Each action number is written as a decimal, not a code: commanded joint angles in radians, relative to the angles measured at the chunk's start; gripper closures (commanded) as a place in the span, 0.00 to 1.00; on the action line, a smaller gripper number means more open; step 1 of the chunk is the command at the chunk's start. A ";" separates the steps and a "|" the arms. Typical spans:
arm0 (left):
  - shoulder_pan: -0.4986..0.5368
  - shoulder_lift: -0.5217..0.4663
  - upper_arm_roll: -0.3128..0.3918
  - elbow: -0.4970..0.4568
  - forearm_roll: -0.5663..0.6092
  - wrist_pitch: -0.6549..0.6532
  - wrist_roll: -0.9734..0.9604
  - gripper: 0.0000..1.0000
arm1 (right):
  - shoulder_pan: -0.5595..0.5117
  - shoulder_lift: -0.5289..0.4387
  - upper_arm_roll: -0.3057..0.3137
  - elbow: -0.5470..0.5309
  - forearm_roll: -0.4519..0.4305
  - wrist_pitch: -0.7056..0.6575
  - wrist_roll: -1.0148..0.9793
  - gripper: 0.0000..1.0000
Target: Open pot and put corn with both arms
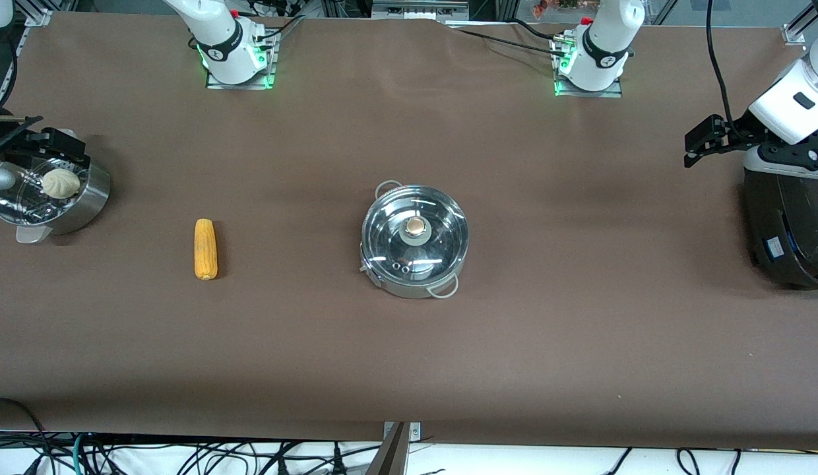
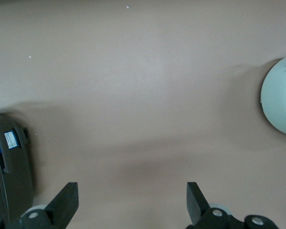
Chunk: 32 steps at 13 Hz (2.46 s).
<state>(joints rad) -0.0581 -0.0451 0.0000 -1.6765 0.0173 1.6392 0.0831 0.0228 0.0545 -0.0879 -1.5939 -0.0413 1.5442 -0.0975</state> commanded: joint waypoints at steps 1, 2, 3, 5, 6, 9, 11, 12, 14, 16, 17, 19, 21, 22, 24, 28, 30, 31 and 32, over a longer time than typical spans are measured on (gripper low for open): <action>0.003 0.011 0.003 0.031 -0.017 -0.024 0.003 0.00 | 0.000 0.007 0.005 0.026 -0.006 -0.007 0.012 0.00; 0.003 0.011 0.003 0.029 -0.017 -0.024 0.001 0.00 | 0.000 0.007 0.007 0.026 -0.006 -0.007 0.012 0.00; 0.004 0.011 0.003 0.029 -0.017 -0.024 0.001 0.00 | 0.000 0.008 0.005 0.026 -0.006 -0.007 0.013 0.00; 0.003 0.011 0.003 0.031 -0.017 -0.024 0.003 0.00 | -0.001 0.016 0.005 0.047 -0.006 -0.009 0.012 0.00; 0.003 0.011 0.003 0.031 -0.017 -0.024 0.003 0.00 | 0.000 0.021 0.005 0.057 -0.006 -0.009 0.012 0.00; 0.003 0.011 0.003 0.031 -0.016 -0.022 0.001 0.00 | 0.000 0.021 0.005 0.057 -0.006 -0.009 0.012 0.00; 0.003 0.017 0.003 0.031 -0.014 -0.024 0.001 0.00 | 0.000 0.021 0.005 0.057 -0.006 -0.009 0.012 0.00; 0.003 0.017 0.003 0.031 -0.014 -0.022 0.001 0.00 | 0.000 0.022 0.005 0.057 -0.006 -0.010 0.012 0.00; 0.003 0.017 0.003 0.031 -0.014 -0.024 0.003 0.00 | 0.000 0.022 0.005 0.057 -0.006 -0.010 0.012 0.00; 0.003 0.017 0.003 0.031 -0.014 -0.024 0.003 0.00 | 0.000 0.022 0.005 0.057 -0.006 -0.009 0.012 0.00; 0.003 0.017 0.003 0.031 -0.014 -0.024 0.003 0.00 | 0.000 0.022 0.005 0.057 -0.006 -0.009 0.012 0.00; 0.004 0.017 0.005 0.031 -0.014 -0.024 0.003 0.00 | 0.000 0.022 0.005 0.057 -0.006 -0.009 0.012 0.00; 0.004 0.019 0.005 0.031 -0.014 -0.024 0.003 0.00 | 0.000 0.022 0.005 0.057 -0.006 -0.009 0.012 0.00; 0.004 0.017 0.005 0.031 -0.014 -0.024 0.003 0.00 | 0.000 0.024 0.005 0.057 -0.006 -0.009 0.012 0.00; 0.004 0.019 0.005 0.029 -0.014 -0.024 0.003 0.00 | 0.000 0.024 0.005 0.057 -0.006 -0.009 0.012 0.00; -0.019 0.033 -0.011 0.031 -0.019 -0.082 0.004 0.00 | 0.000 0.030 0.005 0.057 -0.006 -0.009 0.012 0.00; -0.032 0.048 -0.046 0.037 -0.020 -0.105 0.010 0.00 | 0.009 0.038 0.007 0.063 -0.005 -0.006 0.013 0.00; -0.038 0.069 -0.063 0.047 -0.042 -0.105 0.009 0.00 | 0.018 0.038 0.005 0.063 -0.003 0.003 0.013 0.00; -0.040 0.097 -0.071 0.069 -0.097 -0.104 0.007 0.00 | 0.020 0.042 0.005 0.063 0.003 0.011 0.013 0.00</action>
<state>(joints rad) -0.0925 -0.0073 -0.0579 -1.6736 -0.0175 1.5619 0.0831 0.0336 0.0772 -0.0859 -1.5668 -0.0409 1.5555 -0.0970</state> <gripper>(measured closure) 0.000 0.000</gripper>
